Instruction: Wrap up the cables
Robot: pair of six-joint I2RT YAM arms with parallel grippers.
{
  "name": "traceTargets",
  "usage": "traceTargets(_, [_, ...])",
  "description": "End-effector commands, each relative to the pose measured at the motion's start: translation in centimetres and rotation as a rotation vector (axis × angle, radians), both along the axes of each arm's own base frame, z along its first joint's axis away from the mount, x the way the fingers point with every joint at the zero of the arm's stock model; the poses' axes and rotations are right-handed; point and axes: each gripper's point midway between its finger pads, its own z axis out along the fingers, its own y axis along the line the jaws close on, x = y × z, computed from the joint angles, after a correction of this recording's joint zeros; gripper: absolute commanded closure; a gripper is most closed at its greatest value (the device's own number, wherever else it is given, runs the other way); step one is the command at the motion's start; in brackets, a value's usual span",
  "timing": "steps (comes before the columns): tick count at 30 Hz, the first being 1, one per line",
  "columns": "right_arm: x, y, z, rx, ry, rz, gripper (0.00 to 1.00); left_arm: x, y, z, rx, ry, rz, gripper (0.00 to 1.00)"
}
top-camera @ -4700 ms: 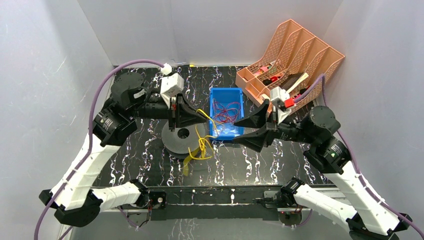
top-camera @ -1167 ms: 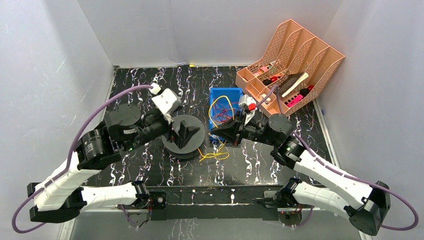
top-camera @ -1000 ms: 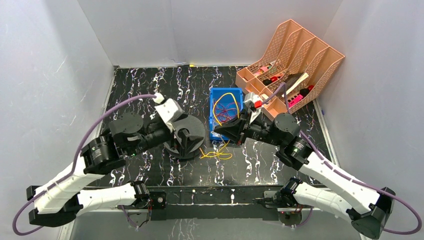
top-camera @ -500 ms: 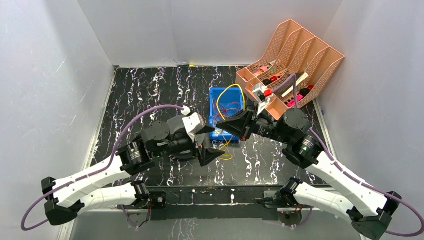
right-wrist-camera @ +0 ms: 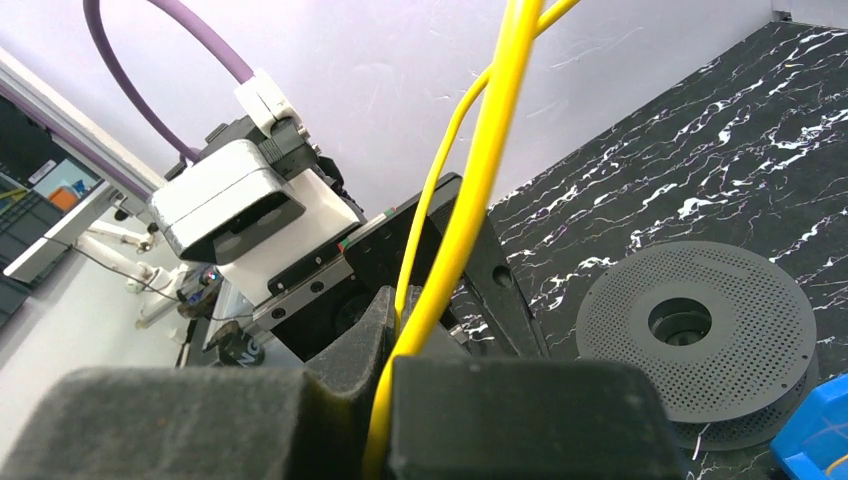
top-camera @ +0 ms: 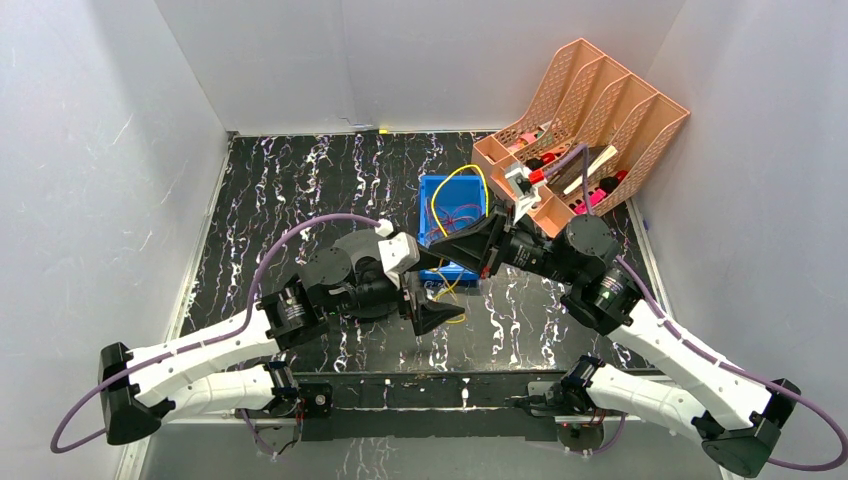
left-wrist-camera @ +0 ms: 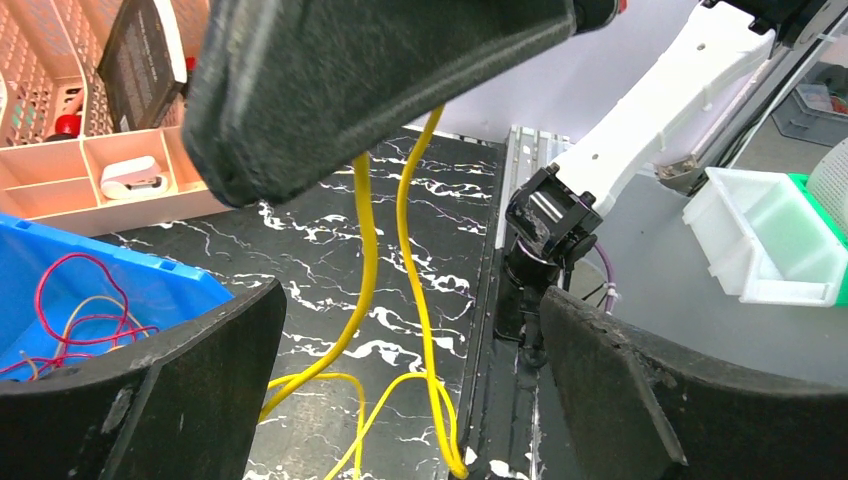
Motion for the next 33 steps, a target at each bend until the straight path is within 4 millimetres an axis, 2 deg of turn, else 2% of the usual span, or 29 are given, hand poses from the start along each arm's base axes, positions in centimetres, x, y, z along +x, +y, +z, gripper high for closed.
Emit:
traceTargets(1, [-0.5,-0.9,4.8,0.124,-0.064,-0.014,1.0,-1.1,-0.2,1.4,-0.05,-0.015,-0.056,0.02])
traceTargets(7, [-0.4,-1.2,4.9,0.127,-0.067,-0.033,1.0,-1.0,0.4,0.7,-0.016,0.009,-0.033,0.09])
traceTargets(10, [-0.3,-1.7,5.2,0.141,-0.067,-0.06,1.0,-1.4,0.6,0.3,-0.009,0.022,-0.047,0.26])
traceTargets(14, [0.0,-2.7,5.9,0.167,-0.068,-0.112,1.0,-1.8,0.7,-0.1,0.005,0.046,-0.059,0.43])
traceTargets(20, [0.7,-3.4,6.1,0.183,-0.057,-0.169,1.0,-2.5,0.8,-0.1,0.015,0.081,-0.087,0.98])
traceTargets(24, [1.3,-3.4,4.9,0.147,-0.036,-0.198,0.99,-1.9,1.0,0.7,0.004,0.107,-0.047,1.0])
traceTargets(27, [1.9,-3.7,3.0,0.088,-0.008,-0.237,0.66,-0.6,1.3,1.1,-0.003,0.162,0.044,1.0])
traceTargets(29, [2.5,-4.2,1.0,0.03,0.025,-0.283,0.44,0.5,1.4,1.3,0.0,0.203,0.118,1.0])
traceTargets(33, [3.2,-5.6,-2.9,-0.068,0.087,-0.371,0.27,2.4,1.2,1.6,0.013,0.267,0.222,1.0])
